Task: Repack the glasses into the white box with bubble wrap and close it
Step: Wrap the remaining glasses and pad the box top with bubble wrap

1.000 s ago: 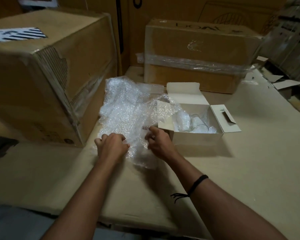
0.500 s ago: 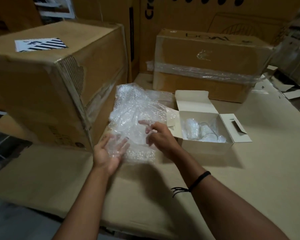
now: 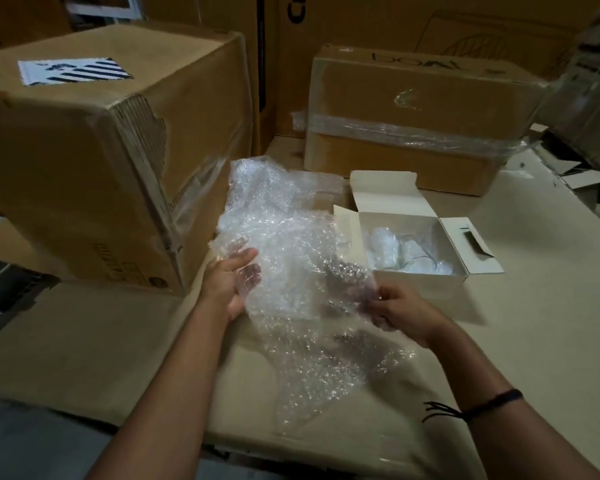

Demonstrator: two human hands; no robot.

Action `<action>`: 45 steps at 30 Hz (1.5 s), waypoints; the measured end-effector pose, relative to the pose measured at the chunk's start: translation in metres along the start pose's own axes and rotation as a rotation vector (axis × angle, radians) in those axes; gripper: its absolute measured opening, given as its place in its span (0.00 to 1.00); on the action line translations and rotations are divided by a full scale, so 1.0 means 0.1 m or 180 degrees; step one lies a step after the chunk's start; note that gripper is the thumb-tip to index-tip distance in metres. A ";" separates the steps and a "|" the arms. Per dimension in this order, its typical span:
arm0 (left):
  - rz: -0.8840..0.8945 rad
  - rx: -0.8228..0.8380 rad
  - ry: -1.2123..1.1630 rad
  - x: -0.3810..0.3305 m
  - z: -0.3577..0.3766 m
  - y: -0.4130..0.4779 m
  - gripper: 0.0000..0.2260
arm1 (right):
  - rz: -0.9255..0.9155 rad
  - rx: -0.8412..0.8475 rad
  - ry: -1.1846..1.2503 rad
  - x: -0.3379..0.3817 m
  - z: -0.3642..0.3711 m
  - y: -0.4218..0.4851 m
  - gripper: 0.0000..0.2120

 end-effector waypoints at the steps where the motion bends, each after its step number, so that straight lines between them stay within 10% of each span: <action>1: 0.0078 0.0110 0.0001 0.01 0.04 -0.05 0.12 | -0.0023 -0.0145 0.0016 -0.02 -0.10 -0.04 0.11; 7: 0.0448 0.0055 0.1073 0.33 0.22 -0.48 0.04 | -0.0044 -0.0859 -0.0898 -0.06 -0.83 -0.32 0.06; 14: 0.0635 -0.0169 0.2420 1.02 0.48 -0.83 0.17 | 0.0721 -0.1015 -0.2913 -0.27 -1.40 -0.29 0.16; 18: 0.1056 -0.0589 0.2700 1.09 0.56 -0.98 0.13 | 0.0132 -0.1930 -0.3676 -0.23 -1.29 -0.49 0.10; 21: 0.1264 -0.0848 0.2851 1.08 0.56 -1.06 0.13 | -0.0757 -0.2506 -0.3356 -0.30 -0.95 -0.83 0.12; 28: 0.1466 -0.1161 0.2951 1.21 0.55 -1.16 0.16 | 0.0431 -0.0689 -0.3636 -1.02 -0.62 -0.99 0.43; 36: 0.2561 -0.0540 0.3471 1.50 0.78 -1.47 0.22 | 0.0043 -0.0580 -0.3676 -1.01 -0.85 -1.00 0.36; 40: 0.3035 -0.0231 0.3984 1.72 0.89 -1.63 0.31 | -0.0610 -0.1527 -0.1875 -0.60 -0.86 -1.01 0.32; 45: 0.3419 0.0202 0.4513 1.87 1.10 -1.75 0.33 | -0.0550 -0.1142 -0.0144 -0.13 -0.65 -0.90 0.43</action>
Point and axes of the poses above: each hand's wrist, its own y-axis towards the middle knuckle, its own z-axis out of the palm, x = y × z, the point moved 3 cm from there along y, towards the middle knuckle, and after that the axes turned 3 degrees about -z, right-handed, at the moved point
